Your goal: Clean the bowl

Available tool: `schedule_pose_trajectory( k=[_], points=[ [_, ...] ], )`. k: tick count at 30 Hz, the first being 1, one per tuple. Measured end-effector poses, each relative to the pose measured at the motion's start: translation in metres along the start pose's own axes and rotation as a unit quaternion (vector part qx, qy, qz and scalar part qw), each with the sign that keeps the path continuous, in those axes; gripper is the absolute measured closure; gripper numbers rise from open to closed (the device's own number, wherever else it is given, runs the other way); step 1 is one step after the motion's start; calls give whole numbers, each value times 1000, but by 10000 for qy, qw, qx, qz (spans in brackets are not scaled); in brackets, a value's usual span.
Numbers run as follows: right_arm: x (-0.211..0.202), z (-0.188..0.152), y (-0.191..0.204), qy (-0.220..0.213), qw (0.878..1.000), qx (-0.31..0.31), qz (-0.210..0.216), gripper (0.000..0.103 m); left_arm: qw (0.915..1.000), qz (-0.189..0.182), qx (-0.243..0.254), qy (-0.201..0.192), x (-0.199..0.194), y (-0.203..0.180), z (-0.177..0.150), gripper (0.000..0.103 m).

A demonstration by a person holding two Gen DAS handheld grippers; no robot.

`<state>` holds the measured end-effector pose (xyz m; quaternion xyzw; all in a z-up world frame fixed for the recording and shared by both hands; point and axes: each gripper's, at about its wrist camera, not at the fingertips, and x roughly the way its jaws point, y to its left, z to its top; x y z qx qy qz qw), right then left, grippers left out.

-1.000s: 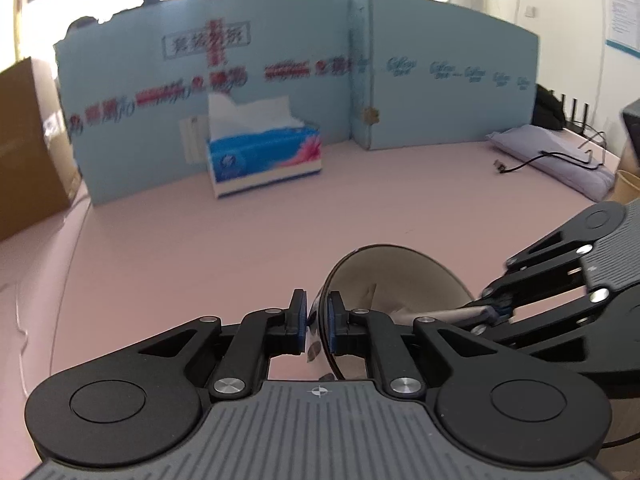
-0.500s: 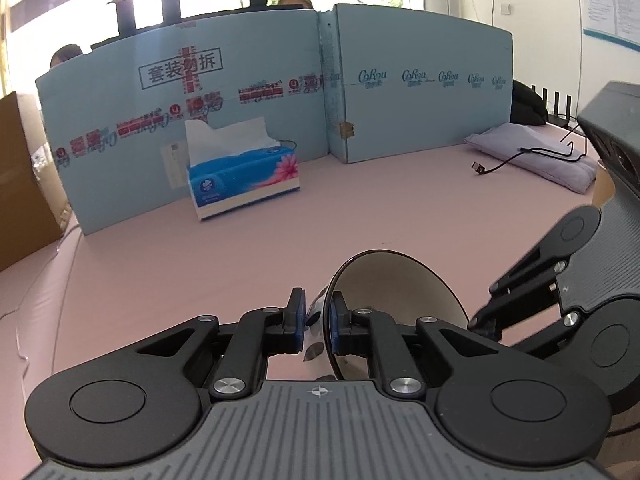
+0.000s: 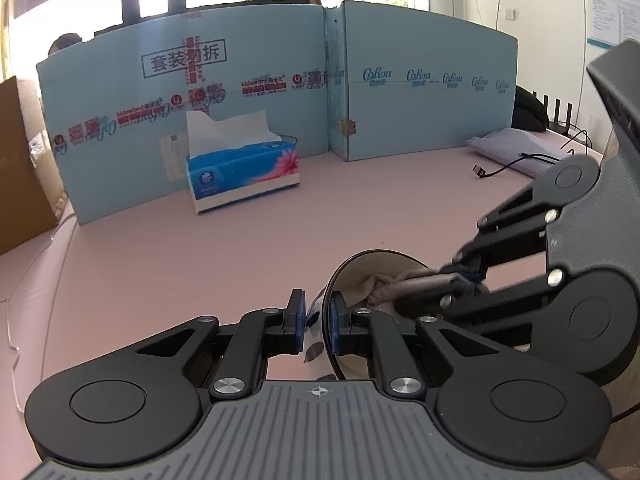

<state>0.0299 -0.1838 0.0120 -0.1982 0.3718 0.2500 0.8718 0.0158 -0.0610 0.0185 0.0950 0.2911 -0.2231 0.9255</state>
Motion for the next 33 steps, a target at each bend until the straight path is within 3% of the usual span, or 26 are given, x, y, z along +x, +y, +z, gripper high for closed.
schedule_pose_trajectory(
  k=[8, 15, 21, 28, 33],
  points=[
    [-7, -6, 0, 401, 9970, 357, 556, 96, 10000, -55, 32, -12, 0, 0, -1, 87],
    [-11, -4, 8, 480, 9906, 592, 1137, 95, 10000, -75, 55, 2, 1, 0, -1, 87],
    [-3, -4, 6, 517, 9952, 376, 741, 96, 9999, -84, 70, 3, 1, 1, 0, 87],
    [1, -3, 14, 244, 9993, -242, 111, 96, 10000, -77, 28, 37, 4, 3, -1, 87],
    [0, 7, 2, -120, 9999, -113, -31, 97, 10000, -67, 5, 64, 7, 5, -1, 87]
  ],
)
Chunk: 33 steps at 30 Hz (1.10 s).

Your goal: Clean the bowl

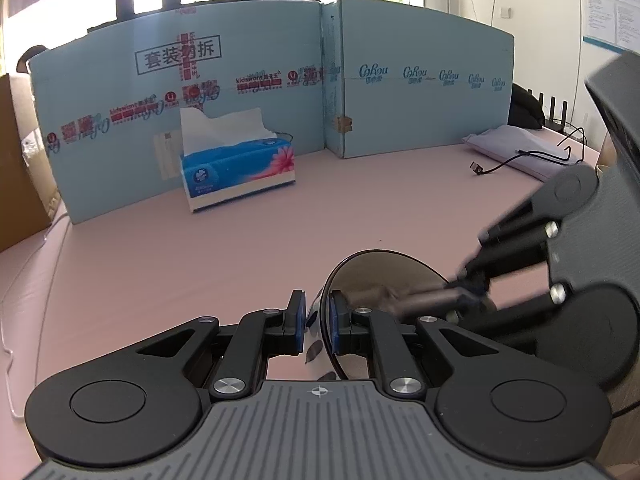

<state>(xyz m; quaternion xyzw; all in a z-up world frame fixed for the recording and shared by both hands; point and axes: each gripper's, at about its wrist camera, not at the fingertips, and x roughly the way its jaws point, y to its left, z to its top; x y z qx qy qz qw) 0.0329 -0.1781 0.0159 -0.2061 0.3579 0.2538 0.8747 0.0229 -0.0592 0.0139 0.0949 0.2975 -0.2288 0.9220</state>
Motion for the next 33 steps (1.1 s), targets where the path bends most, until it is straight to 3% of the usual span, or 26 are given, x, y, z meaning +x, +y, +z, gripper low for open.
schedule_pose_trajectory(
  k=[16, 22, 25, 33],
  points=[
    [-2, -3, -1, -154, 9991, 367, 126, 96, 9976, -3, -671, 159, 7, 28, -6, 84],
    [-2, -4, -2, -260, 9980, 516, 265, 97, 9937, 74, -1069, 329, -10, 28, -17, 72],
    [-2, -4, -2, -310, 9974, 542, 348, 97, 9935, 100, -1034, 464, -12, 18, -17, 67],
    [-5, -8, 1, -373, 9970, 543, 404, 96, 9963, 273, -667, 475, -9, 14, -14, 85]
  ],
)
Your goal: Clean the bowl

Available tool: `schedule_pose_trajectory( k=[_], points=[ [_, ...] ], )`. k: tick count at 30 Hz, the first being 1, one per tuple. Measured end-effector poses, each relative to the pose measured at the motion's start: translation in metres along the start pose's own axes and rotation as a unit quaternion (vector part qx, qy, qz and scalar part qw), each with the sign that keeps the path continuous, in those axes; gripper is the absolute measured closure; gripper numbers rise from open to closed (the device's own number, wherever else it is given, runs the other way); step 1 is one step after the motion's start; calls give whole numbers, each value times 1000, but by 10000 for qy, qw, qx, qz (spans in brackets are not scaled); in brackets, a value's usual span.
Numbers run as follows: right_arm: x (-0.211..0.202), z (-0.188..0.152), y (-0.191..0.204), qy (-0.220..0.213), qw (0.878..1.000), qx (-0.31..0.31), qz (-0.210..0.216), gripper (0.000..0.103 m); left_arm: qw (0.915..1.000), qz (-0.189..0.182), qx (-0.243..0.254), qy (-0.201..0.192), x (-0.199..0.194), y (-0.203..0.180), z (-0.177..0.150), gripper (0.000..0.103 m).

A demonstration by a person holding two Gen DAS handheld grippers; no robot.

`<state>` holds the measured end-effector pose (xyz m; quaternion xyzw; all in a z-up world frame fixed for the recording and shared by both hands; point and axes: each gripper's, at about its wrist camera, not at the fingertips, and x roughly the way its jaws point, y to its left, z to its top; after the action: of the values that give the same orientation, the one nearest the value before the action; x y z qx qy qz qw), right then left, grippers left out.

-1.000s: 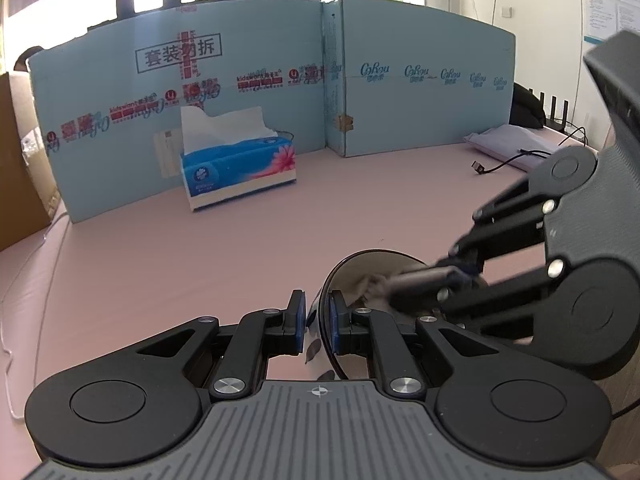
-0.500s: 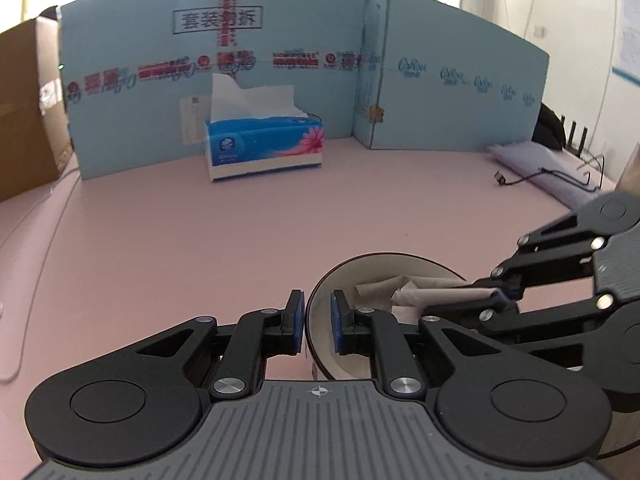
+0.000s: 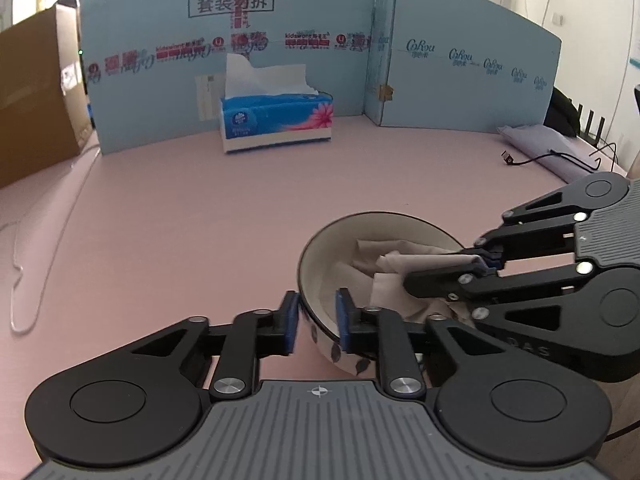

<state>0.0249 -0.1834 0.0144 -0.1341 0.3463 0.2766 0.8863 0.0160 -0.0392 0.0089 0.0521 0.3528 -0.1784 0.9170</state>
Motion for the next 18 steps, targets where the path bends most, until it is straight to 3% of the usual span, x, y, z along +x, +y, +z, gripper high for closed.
schedule_pose_trajectory(
  k=[7, 18],
  points=[
    [-2, -1, 3, 7, 9999, 46, 139, 96, 9994, 12, 326, 61, 6, 2, 10, 94],
    [-1, -1, 0, 270, 9985, 289, 387, 96, 9970, 154, 745, -128, -5, -14, 12, 96]
  ],
)
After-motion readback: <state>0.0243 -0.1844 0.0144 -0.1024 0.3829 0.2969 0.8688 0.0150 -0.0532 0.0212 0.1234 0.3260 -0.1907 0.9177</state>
